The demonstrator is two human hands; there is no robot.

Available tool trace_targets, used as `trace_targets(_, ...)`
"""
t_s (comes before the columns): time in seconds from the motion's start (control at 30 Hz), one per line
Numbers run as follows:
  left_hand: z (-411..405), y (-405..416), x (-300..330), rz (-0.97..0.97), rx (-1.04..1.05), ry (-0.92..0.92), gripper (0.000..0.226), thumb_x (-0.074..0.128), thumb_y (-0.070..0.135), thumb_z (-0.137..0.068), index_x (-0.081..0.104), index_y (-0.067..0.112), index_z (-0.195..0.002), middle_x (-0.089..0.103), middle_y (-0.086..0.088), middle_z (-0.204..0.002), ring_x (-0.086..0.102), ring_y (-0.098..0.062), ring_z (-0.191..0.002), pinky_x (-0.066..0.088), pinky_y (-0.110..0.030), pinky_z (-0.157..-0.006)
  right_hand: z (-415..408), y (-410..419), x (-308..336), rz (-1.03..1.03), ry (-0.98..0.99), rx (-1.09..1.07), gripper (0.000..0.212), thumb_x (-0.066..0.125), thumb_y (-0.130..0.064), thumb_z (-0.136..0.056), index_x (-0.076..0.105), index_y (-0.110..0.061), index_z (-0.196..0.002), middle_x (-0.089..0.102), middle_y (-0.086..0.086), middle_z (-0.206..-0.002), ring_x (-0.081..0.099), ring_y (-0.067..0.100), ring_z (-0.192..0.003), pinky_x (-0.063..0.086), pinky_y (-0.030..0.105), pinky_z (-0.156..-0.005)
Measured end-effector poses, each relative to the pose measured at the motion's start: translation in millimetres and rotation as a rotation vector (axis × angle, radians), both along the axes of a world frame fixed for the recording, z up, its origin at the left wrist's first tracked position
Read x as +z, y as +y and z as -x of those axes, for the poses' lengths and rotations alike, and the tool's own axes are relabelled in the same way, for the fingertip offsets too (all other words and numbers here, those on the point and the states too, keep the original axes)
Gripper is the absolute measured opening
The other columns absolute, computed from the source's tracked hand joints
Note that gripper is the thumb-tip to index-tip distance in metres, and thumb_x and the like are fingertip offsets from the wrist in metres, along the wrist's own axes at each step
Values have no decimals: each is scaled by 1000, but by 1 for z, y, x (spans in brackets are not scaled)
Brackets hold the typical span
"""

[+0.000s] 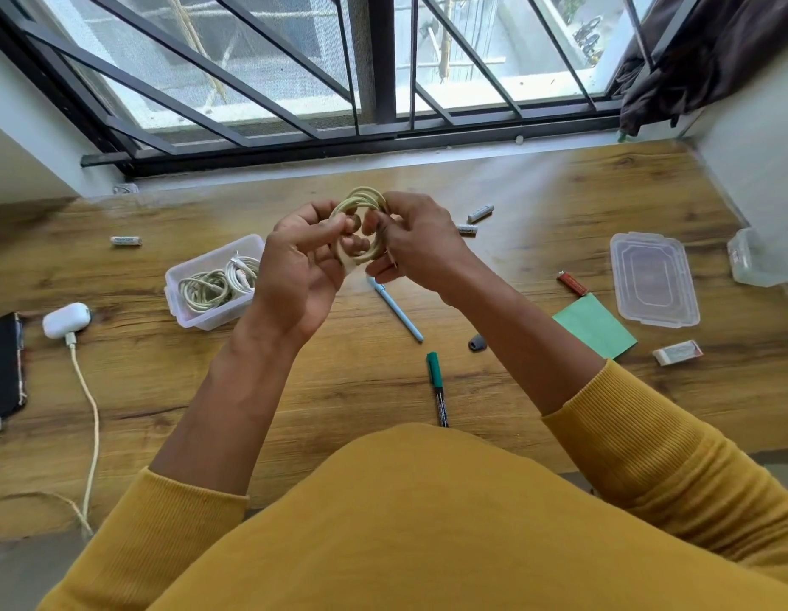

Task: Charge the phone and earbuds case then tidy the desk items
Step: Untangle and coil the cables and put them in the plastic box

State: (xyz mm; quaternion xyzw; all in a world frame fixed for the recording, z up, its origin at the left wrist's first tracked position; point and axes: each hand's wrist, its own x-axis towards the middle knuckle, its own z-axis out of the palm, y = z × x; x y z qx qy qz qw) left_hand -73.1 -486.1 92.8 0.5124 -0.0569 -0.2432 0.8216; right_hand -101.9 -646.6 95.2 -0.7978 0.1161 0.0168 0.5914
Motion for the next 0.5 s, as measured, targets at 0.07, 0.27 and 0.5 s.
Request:
trace_targets(0.07, -2, 0, 0, 0, -1, 23, 31, 53, 2, -94, 52, 0, -125, 60, -4, -86, 51, -11, -71, 42, -28, -82, 1, 0, 1, -18, 12, 7, 23, 51, -15, -110, 68, -1, -102, 74, 25, -86, 78, 34, -74, 66, 51, -69)
trace_targets(0.27, -2, 2, 0, -196, -35, -159, 21, 59, 2, -102, 59, 1, -123, 67, -1, -90, 64, -13, -79, 57, -30, -86, 2, -9, 2, -36, 11, 13, 23, 52, -16, -110, 68, -3, -101, 70, 15, -79, 74, 23, -64, 67, 48, -65)
trace_targets(0.5, -10, 2, -3, -417, 30, -327, 28, 71, 27, -98, 72, 6, -116, 67, -3, -88, 67, -22, -86, 61, -38, -85, 5, -16, -2, -69, -71, -7, 11, 65, -11, -104, 66, -2, -110, 71, 14, -85, 77, 24, -68, 67, 45, -66)
